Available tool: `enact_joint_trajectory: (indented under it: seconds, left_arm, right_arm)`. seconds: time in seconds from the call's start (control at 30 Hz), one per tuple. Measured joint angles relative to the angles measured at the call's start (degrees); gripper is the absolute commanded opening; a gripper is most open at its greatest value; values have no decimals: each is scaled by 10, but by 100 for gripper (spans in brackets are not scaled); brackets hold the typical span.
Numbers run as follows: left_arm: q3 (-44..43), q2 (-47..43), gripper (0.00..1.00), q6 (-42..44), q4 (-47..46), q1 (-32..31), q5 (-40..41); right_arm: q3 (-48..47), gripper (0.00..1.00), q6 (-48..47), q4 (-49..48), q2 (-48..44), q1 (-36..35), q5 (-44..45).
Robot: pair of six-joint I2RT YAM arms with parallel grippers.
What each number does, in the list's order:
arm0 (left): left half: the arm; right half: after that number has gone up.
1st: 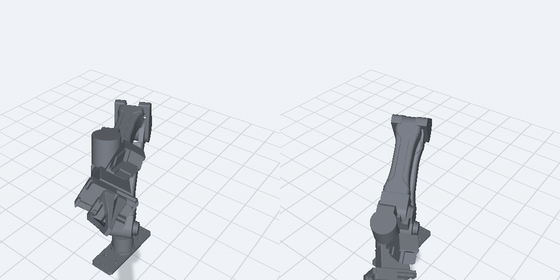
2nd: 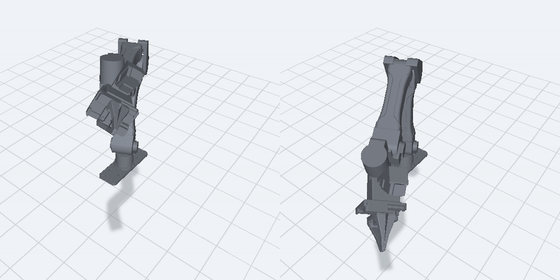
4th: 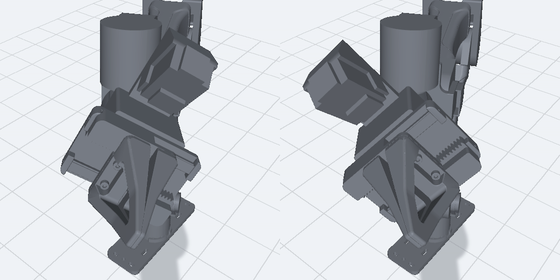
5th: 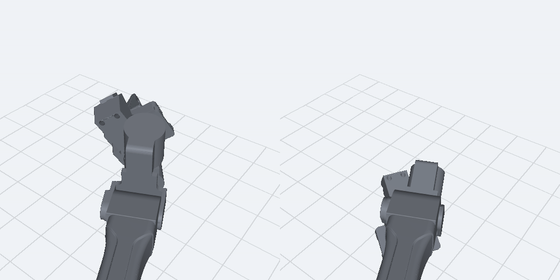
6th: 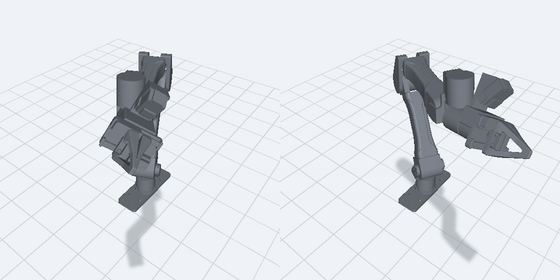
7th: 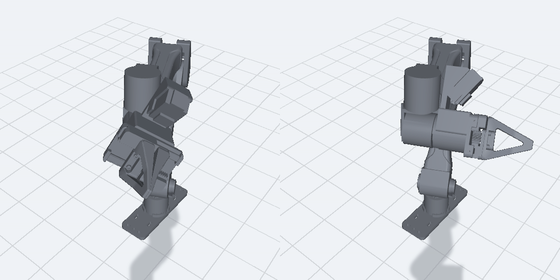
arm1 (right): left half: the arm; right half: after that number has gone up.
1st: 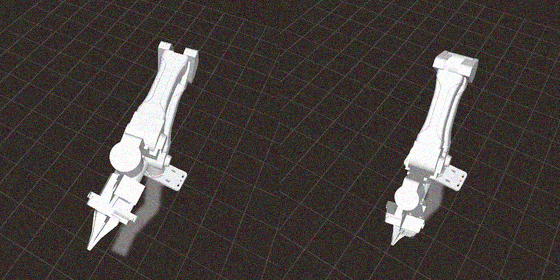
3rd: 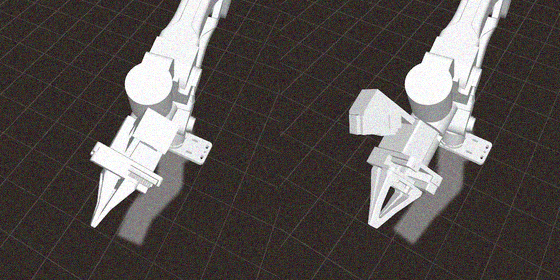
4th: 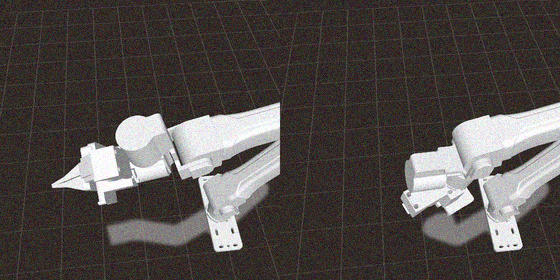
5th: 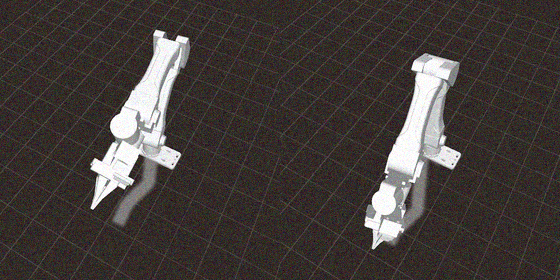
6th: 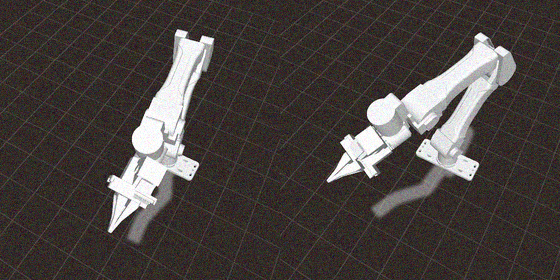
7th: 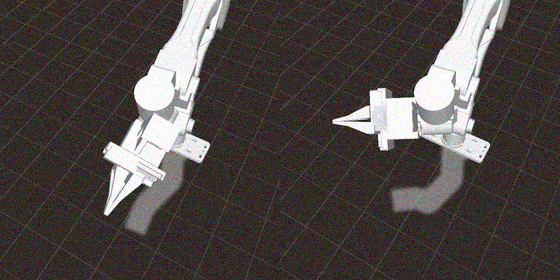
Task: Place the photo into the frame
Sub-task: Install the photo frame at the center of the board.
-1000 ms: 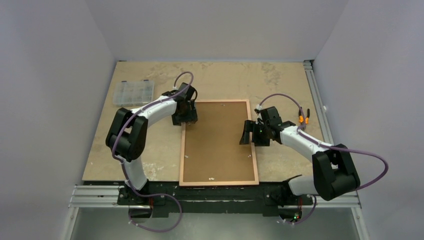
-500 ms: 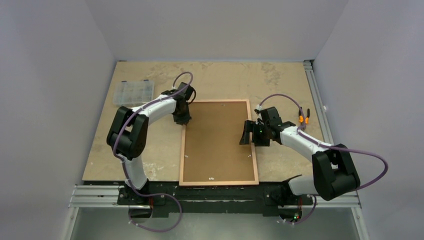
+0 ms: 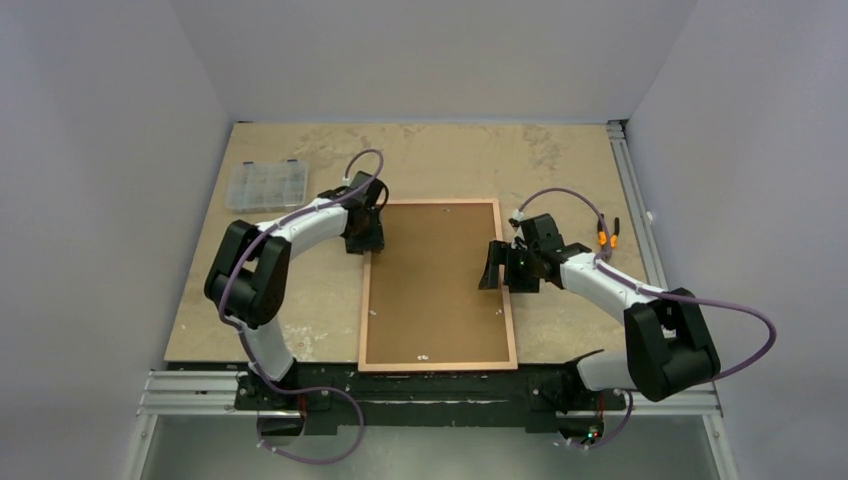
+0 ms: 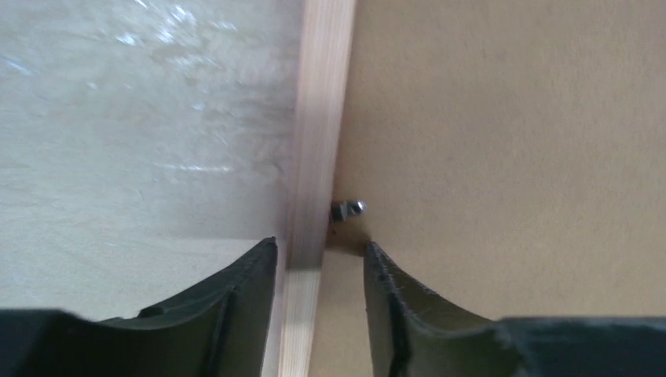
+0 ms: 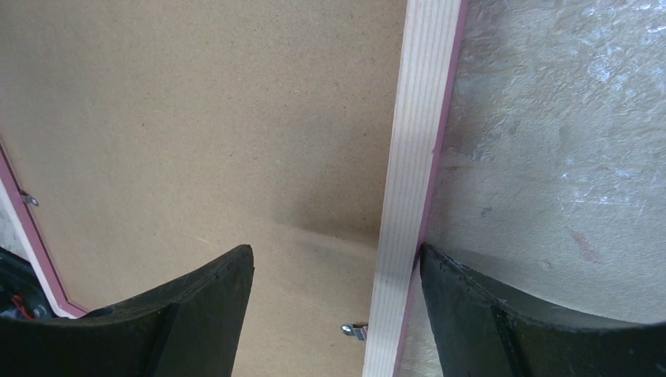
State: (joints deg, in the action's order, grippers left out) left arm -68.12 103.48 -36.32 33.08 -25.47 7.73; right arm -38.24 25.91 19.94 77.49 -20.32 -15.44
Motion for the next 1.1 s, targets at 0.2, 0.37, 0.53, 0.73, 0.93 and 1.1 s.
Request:
enact_joint_trajectory:
  seconds: [0.2,0.37,0.53,0.73,0.93,1.1]
  left_arm:
    - [58,-49,71,-5,-13,-2,-51]
    - [109,-114,73,-10,-19,-2,-81]
    - [172,-176,73,-21,-23,-2,-102]
    - [230,-202,73,-28,-26,-2,-110]
    - [249,-219,72,-35,-47,-2,-115]
    - [254,-223,71,-36,-55,-1,-117]
  right_arm:
    - [-9,81,0,7,-2,5,1]
    - [-62,82,-1,20,16,15,19]
    - [-130,83,-6,28,68,17,56]
    - [-186,79,-19,41,136,17,110]
    - [-222,70,-24,51,205,17,143]
    - [-249,62,-24,49,237,18,150]
